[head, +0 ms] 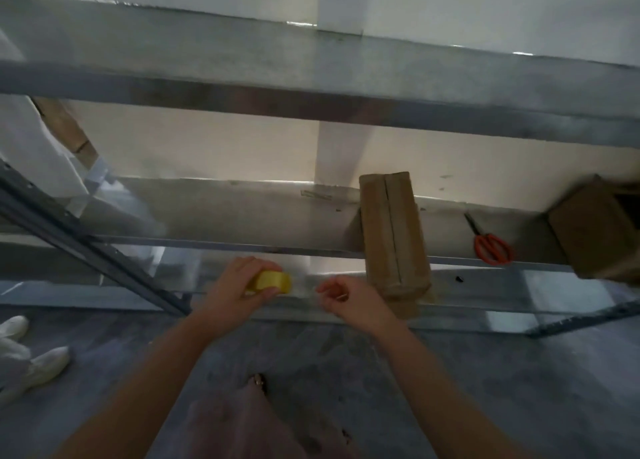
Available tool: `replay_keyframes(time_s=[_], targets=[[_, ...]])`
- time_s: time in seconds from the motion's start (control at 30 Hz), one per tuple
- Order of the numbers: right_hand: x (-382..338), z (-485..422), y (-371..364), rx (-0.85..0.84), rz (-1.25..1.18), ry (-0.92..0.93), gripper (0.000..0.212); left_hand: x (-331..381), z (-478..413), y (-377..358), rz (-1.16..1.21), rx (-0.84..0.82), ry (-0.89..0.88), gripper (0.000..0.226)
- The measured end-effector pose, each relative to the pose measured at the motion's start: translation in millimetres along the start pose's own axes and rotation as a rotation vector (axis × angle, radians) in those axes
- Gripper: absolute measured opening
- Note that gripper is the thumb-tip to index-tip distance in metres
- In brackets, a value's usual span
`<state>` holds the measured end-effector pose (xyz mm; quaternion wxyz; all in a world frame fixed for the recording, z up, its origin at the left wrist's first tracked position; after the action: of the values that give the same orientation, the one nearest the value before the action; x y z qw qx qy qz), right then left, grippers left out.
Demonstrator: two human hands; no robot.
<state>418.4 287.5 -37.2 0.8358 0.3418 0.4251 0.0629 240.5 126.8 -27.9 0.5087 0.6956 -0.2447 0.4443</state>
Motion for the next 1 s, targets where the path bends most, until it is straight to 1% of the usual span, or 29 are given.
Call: replay_keyframes(time_s=[0.07, 0.13, 0.2, 0.3, 0.37, 0.43, 0.53, 0.57, 0.6, 0.67, 0.73, 0.77, 0.83, 0.93, 1.0], targets=[[16.8, 22.2, 11.9, -0.011, -0.041, -0.026, 0.021, 18.0, 9.5, -21.4, 0.029, 0.025, 0.003, 0.046], [31.4, 40.4, 26.3, 0.013, -0.044, -0.046, 0.018, 34.4, 16.0, -39.4, 0.032, 0.024, 0.015, 0.041], [42.6, 55.7, 43.4, 0.038, 0.014, -0.045, 0.012, 49.1, 22.0, -55.7, 0.036, 0.050, 0.034, 0.036], [49.3, 73.3, 70.7, 0.088, 0.110, 0.005, 0.012, 68.0, 27.0, -75.5, 0.043, 0.073, 0.083, 0.035], [50.2, 82.5, 88.9, 0.083, 0.160, 0.033, 0.010, 76.5, 27.2, -84.7, 0.023, 0.090, 0.079, 0.035], [52.5, 90.7, 106.6, 0.092, 0.165, 0.038, 0.010, 82.3, 24.2, -87.7, -0.053, 0.103, 0.071, 0.040], [54.1, 98.8, 125.1, 0.110, 0.175, 0.052, 0.009, 83.5, 13.4, -85.1, -0.288, 0.105, 0.008, 0.052], [53.4, 100.0, 127.8, 0.111, 0.178, 0.062, 0.009, 83.7, 9.0, -82.5, -0.304, 0.106, 0.005, 0.052], [53.3, 99.8, 129.7, 0.117, 0.172, 0.069, 0.009, 83.7, 4.8, -79.9, -0.260, 0.096, 0.023, 0.049], [56.2, 97.6, 134.3, 0.158, 0.134, 0.050, 0.007, 81.3, -1.7, -78.0, -0.050, 0.062, 0.104, 0.042], [61.2, 94.6, 140.2, 0.202, 0.100, 0.012, 0.006, 77.2, -6.7, -77.6, 0.135, 0.049, 0.189, 0.044], [63.4, 93.8, 142.1, 0.210, 0.095, -0.001, 0.005, 74.6, -7.8, -76.7, 0.180, 0.051, 0.207, 0.043], [68.7, 92.1, 140.8, 0.206, 0.096, -0.022, 0.006, 71.9, -10.4, -75.3, 0.209, 0.034, 0.212, 0.041], [75.6, 91.6, 129.6, 0.224, 0.168, -0.054, 0.008, 66.5, -13.5, -79.8, 0.121, 0.048, 0.215, 0.032], [80.2, 92.6, 124.9, 0.268, 0.151, -0.079, 0.007, 65.3, -17.5, -85.5, 0.048, 0.072, 0.238, 0.031]])
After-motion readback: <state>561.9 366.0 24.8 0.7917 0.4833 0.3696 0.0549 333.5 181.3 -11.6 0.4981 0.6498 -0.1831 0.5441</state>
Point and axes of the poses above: each hand's wrist, its own z-axis away from the middle knuckle, its own y-axis out of the back of the hand, x = y × z, the point moved 1 cm from there along -z, towards the middle knuckle, and after that the axes turned 14 degrees about z, right-handed, at the moved point
